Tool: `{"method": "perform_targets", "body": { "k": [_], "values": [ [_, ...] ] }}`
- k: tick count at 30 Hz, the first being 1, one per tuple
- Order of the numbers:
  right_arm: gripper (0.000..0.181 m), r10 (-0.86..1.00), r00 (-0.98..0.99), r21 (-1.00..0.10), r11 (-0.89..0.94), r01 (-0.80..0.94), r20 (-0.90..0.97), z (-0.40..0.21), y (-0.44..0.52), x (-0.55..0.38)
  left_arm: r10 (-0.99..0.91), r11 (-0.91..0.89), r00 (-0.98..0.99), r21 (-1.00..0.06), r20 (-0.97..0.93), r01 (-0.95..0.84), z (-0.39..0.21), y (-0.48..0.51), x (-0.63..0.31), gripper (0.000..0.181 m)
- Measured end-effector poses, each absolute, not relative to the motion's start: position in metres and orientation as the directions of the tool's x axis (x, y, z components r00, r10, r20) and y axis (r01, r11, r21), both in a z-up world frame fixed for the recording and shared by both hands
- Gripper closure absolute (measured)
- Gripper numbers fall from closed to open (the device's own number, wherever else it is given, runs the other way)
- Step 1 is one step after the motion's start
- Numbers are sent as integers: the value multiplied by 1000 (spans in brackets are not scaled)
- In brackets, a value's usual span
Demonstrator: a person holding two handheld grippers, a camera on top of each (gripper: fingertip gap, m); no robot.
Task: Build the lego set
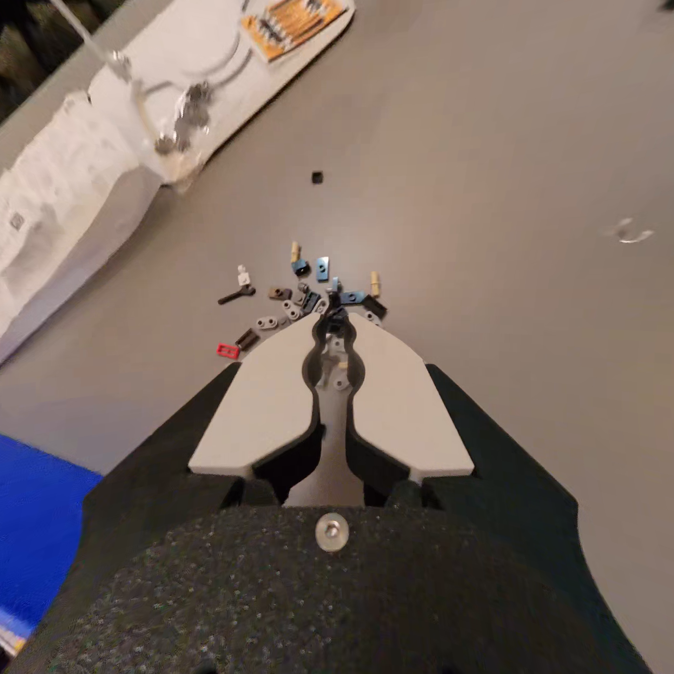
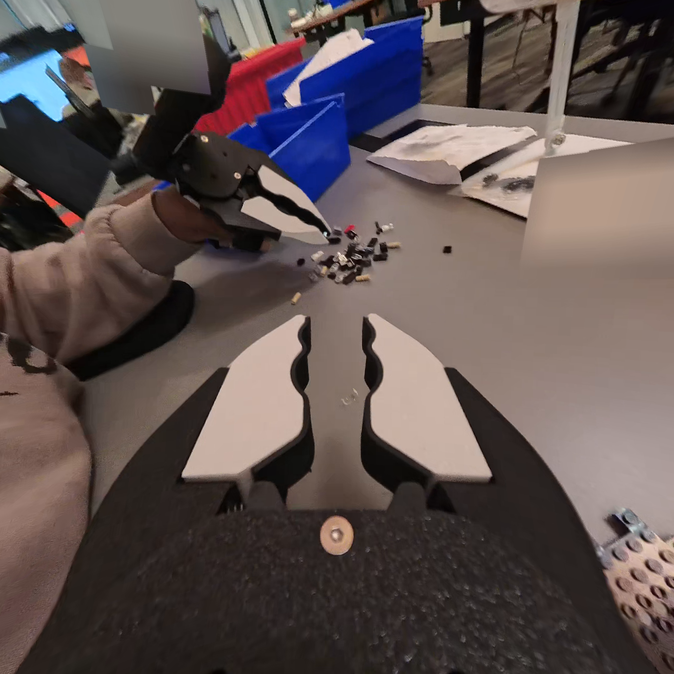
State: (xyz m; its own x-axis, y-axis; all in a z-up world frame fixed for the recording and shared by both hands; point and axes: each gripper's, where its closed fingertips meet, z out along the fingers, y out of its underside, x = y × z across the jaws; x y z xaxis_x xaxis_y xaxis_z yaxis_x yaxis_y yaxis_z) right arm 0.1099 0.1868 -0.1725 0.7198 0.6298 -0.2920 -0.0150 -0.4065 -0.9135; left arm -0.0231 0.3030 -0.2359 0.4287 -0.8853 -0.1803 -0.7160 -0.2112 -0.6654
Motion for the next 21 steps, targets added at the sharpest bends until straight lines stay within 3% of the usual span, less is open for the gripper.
{"method": "perform_targets", "body": {
  "k": [4,6,8,18,21],
  "values": [
    [154,621,734,-910,-416,10,-276,-183,184,111,-850,-333,505,-589,-151,-736,-261,314,-29,165],
    [154,615,742,-911,-412,14,-266,-184,185,113,-837,-350,526,-592,-151,-726,-263,316,-29,133],
    [154,610,745,-912,-410,5,-270,-183,186,115,-843,-326,514,-611,-158,-722,-258,314,-28,122],
    [154,612,754,-914,-404,38,-238,-188,185,109,-869,-194,447,-685,-211,-702,-238,301,-28,119],
    [154,605,772,-917,-392,74,-196,-191,186,110,-856,-168,472,-749,-212,-641,-219,299,-31,136]
  ]
}}
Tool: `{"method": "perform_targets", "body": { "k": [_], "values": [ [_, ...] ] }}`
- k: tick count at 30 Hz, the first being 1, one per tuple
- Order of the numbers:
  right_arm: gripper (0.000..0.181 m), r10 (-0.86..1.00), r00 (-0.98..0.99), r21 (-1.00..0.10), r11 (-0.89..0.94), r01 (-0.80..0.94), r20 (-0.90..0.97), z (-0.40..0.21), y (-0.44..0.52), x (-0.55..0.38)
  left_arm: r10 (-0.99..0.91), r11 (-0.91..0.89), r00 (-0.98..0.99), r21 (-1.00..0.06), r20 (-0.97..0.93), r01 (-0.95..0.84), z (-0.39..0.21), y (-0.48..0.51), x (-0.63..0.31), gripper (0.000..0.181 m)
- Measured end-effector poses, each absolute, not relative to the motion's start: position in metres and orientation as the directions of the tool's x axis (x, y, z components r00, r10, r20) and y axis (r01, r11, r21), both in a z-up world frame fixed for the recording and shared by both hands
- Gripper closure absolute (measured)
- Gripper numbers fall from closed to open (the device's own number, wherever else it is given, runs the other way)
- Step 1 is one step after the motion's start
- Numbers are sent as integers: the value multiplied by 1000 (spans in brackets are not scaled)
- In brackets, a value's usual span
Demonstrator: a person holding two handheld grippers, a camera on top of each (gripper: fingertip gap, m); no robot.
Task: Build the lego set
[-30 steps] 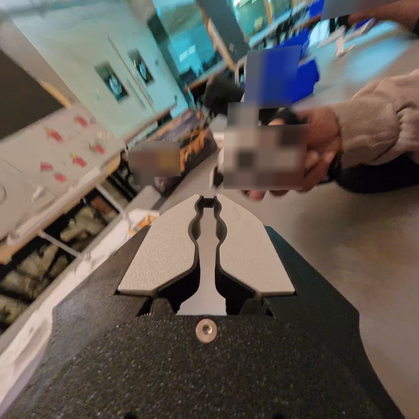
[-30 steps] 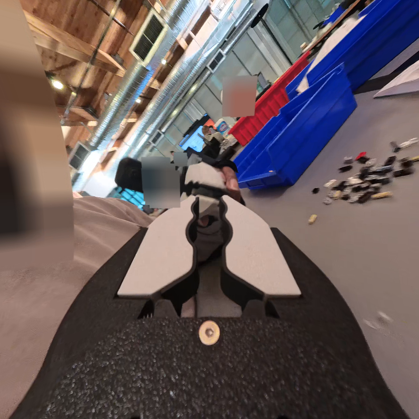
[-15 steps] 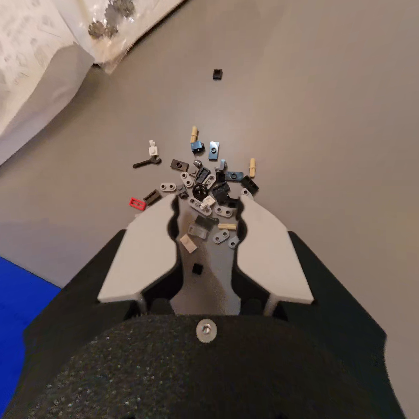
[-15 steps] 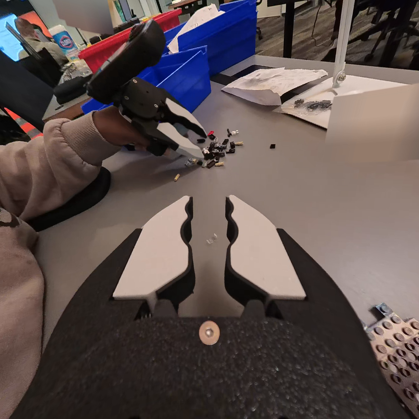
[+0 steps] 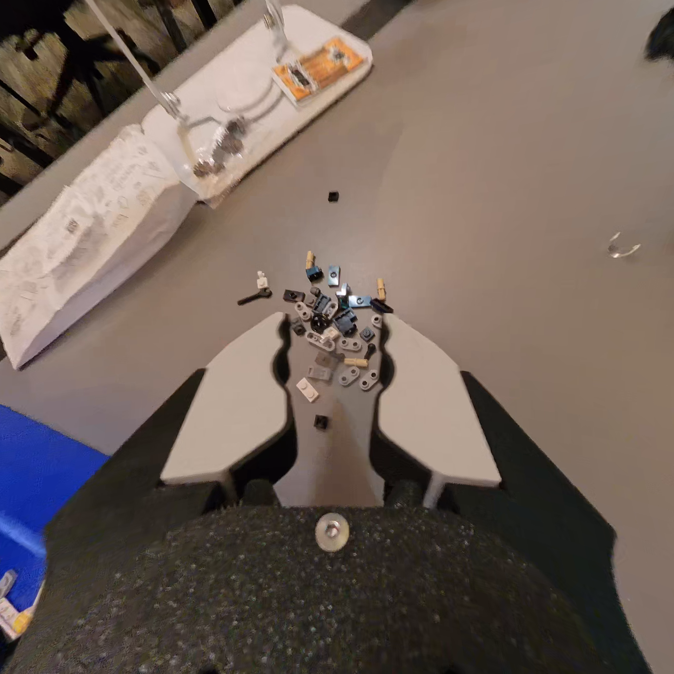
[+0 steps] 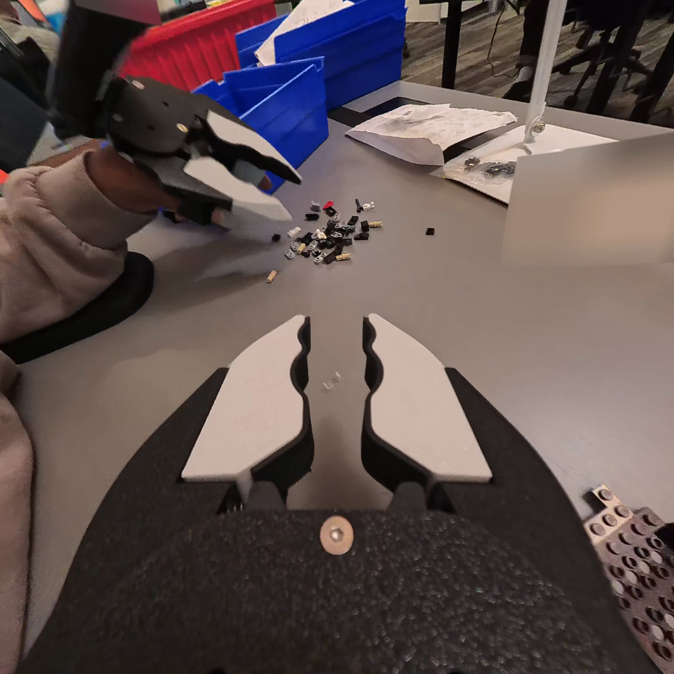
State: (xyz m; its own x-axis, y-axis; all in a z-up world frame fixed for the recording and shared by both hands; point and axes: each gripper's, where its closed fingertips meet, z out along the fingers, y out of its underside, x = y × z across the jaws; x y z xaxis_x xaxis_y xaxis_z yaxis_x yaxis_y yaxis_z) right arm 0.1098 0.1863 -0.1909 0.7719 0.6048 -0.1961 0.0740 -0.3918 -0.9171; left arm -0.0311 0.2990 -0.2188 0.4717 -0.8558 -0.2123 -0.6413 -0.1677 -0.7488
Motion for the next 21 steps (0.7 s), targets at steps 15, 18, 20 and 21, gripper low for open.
{"method": "perform_targets", "body": {
  "k": [15,18,20,21],
  "values": [
    [154,715,688,-709,-419,567,128,-272,179,91,-918,-54,364,-863,-155,-502,-211,242,-17,181],
    [167,712,687,-694,-423,583,143,-273,185,90,-921,-36,352,-863,-167,-504,-211,239,-16,181],
    [168,705,690,-678,-430,596,160,-273,188,94,-921,-33,350,-865,-168,-501,-211,239,-16,181],
    [168,700,695,-676,-434,595,163,-272,189,96,-923,-34,350,-868,-163,-495,-210,238,-16,181]
  ]
}}
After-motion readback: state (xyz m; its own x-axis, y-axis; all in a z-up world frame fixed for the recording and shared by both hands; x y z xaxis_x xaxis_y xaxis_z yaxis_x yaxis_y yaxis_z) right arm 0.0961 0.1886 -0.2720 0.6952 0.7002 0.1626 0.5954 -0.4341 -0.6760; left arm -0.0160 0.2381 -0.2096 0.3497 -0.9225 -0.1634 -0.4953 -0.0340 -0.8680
